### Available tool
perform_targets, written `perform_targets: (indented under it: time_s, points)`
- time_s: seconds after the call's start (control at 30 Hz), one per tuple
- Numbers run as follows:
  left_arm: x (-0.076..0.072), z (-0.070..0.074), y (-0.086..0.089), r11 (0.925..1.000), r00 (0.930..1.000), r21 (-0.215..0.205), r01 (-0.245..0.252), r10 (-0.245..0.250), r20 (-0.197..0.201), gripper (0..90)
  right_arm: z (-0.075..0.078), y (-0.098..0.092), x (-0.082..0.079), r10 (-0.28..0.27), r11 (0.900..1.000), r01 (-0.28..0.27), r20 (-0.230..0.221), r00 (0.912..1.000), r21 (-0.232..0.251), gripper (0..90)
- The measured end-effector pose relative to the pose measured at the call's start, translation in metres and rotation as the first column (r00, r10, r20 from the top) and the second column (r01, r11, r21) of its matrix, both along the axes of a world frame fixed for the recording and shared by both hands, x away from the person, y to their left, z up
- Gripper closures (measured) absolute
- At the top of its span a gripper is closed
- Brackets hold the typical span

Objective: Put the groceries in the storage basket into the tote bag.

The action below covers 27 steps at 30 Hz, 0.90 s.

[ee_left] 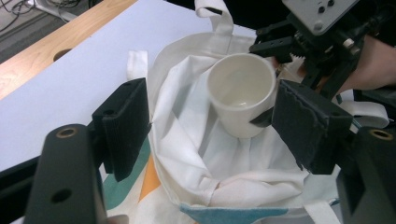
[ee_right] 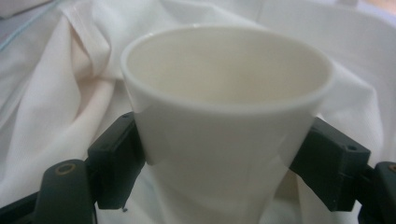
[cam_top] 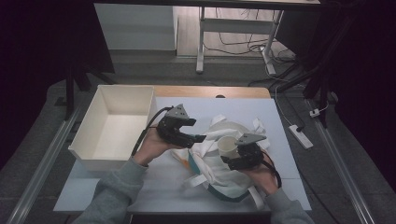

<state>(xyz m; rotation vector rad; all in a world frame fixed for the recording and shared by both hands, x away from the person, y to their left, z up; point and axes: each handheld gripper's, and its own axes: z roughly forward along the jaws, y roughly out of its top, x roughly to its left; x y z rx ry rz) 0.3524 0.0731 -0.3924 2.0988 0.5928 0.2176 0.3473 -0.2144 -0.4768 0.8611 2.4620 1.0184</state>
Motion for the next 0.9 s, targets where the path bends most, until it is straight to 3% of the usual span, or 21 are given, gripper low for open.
perform_targets:
  time_s: [0.13, 0.27, 0.3, 0.33, 0.37, 0.43, 0.47, 0.53, 0.6, 0.73, 0.9]
  points:
    - [0.000, -0.001, -0.001, 0.9999, 1.0000, 0.013, 0.008, -0.008, 0.001, 27.6, 0.000, -0.011, -0.004, -0.019, 0.999, 0.017, -0.042, 0.9989, -0.042, 21.9]
    - [0.000, -0.001, -0.001, 0.9997, 0.9999, 0.021, 0.011, -0.011, 0.004, 27.9, -0.003, -0.018, -0.011, -0.027, 0.996, 0.023, -0.041, 0.9988, -0.091, 22.8]
    - [0.000, -0.001, -0.002, 0.9998, 1.0000, 0.017, 0.007, -0.007, 0.002, 28.0, -0.006, -0.017, -0.012, -0.036, 0.993, 0.032, -0.033, 0.9988, -0.110, 32.8]
    - [0.000, -0.001, -0.002, 0.9998, 1.0000, 0.018, 0.007, -0.007, 0.001, 28.1, -0.012, -0.016, -0.012, -0.037, 0.985, 0.030, -0.040, 0.9985, -0.167, 80.2]
    - [0.000, -0.001, -0.002, 0.9998, 1.0000, 0.020, 0.008, -0.008, 0.001, 28.1, -0.021, -0.016, -0.011, -0.032, 0.984, 0.031, -0.001, 0.9995, -0.176, 83.0]
    - [0.000, -0.001, -0.002, 0.9997, 1.0000, 0.023, 0.009, -0.009, 0.004, 28.1, -0.027, -0.019, -0.005, -0.009, 0.996, 0.006, -0.031, 0.9995, -0.092, 80.2]
    - [0.000, -0.001, -0.001, 0.9997, 0.9999, 0.023, 0.008, -0.008, 0.006, 28.1, -0.023, -0.018, -0.004, -0.004, 0.997, 0.002, -0.030, 0.9995, -0.081, 74.1]
    - [0.002, -0.001, 0.001, 0.9999, 1.0000, 0.016, 0.000, 0.000, 0.002, 28.2, -0.014, -0.015, -0.004, 0.002, 0.996, 0.000, 0.021, 0.9998, -0.093, 63.0]
    - [0.003, -0.002, 0.001, 0.9999, 1.0000, 0.010, -0.007, 0.007, -0.002, 28.4, -0.012, -0.013, -0.003, 0.017, 0.996, -0.018, -0.005, 0.9998, -0.089, 60.0]
    - [0.003, -0.002, 0.000, 0.9998, 1.0000, 0.020, -0.003, 0.003, -0.003, 28.5, -0.012, -0.013, -0.005, -0.004, 0.994, 0.003, -0.011, 0.9999, -0.110, 44.9]
    - [0.002, -0.003, -0.001, 0.9996, 1.0000, 0.028, -0.006, 0.006, -0.005, 27.9, -0.007, -0.020, -0.006, 0.004, 0.999, -0.005, -0.011, 0.9999, -0.044, 37.1]
